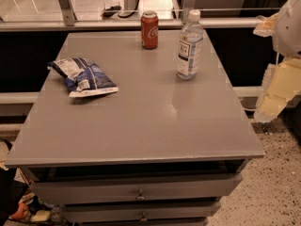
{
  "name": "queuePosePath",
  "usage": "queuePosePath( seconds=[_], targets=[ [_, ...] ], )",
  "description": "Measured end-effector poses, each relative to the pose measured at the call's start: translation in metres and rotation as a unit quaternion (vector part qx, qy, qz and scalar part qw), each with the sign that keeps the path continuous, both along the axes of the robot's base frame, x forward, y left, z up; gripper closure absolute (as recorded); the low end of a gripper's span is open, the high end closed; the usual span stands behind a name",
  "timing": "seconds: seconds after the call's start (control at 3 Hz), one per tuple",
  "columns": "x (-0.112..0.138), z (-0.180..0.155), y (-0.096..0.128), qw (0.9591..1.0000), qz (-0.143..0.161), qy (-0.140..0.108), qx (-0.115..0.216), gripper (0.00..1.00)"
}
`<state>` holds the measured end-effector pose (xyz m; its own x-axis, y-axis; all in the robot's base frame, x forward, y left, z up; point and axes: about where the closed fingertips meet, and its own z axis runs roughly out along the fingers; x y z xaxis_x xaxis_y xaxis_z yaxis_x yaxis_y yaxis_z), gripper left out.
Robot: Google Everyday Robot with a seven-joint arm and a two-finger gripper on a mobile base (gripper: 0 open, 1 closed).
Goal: Knock blue plastic bottle over
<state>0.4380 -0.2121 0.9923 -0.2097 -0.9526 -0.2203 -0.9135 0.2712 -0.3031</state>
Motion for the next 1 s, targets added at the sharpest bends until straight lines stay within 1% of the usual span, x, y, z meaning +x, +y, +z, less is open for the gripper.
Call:
queuePosePath(
  seconds=[0.33,0.67,1.0],
  targets=[
    [0.0,0.0,0.0,1.0,0.0,0.0,0.0,0.0],
    [0.01,0.003,-0.006,0.9993,-0.006,-0.028,0.023,0.0],
    [0.049,-0.006,-0.023,0.9902,-0.028,-0.082,0.109,0.0]
  ],
)
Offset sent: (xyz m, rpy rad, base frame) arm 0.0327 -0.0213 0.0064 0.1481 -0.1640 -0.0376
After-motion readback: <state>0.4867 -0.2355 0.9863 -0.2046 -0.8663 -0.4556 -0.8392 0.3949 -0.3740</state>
